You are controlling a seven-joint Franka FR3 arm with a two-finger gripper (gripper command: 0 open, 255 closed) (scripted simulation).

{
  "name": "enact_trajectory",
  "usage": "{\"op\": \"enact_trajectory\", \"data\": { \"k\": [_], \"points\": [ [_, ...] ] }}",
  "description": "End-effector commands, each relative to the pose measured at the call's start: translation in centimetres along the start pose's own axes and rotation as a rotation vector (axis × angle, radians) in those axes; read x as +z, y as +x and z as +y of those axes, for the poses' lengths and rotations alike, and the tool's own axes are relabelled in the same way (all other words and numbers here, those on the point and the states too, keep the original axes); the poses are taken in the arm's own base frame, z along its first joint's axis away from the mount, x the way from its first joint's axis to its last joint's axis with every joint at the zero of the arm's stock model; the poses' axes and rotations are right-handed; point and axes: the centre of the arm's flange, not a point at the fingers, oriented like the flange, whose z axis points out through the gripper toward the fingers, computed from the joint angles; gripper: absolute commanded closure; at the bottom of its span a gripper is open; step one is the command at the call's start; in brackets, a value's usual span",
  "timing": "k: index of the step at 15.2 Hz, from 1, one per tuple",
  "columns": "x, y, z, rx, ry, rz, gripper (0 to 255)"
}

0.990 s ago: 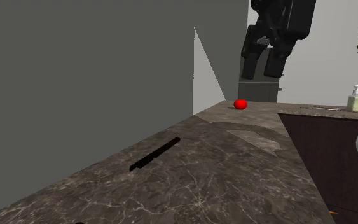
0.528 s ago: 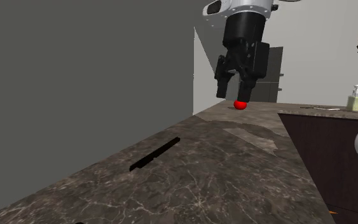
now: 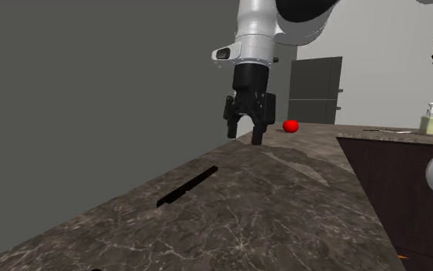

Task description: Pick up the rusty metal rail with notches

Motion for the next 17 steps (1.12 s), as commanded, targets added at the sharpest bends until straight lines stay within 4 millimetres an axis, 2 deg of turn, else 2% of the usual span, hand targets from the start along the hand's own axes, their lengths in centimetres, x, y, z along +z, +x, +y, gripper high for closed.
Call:
{"op": "enact_trajectory", "data": {
  "k": [1, 7, 13, 15, 17],
  "points": [
    [1.5, 0.3, 2.4, -0.081, 0.013, -0.005, 0],
    [5.9, 2.8, 9.3, -0.301, 0.056, -0.017, 0],
    [10.7, 6.5, 15.2, -0.522, 0.098, -0.028, 0],
    [12.0, 7.8, 16.6, -0.582, 0.11, -0.031, 0],
    [13.1, 7.6, 16.7, -0.582, 0.11, -0.031, 0]
  ]
}}
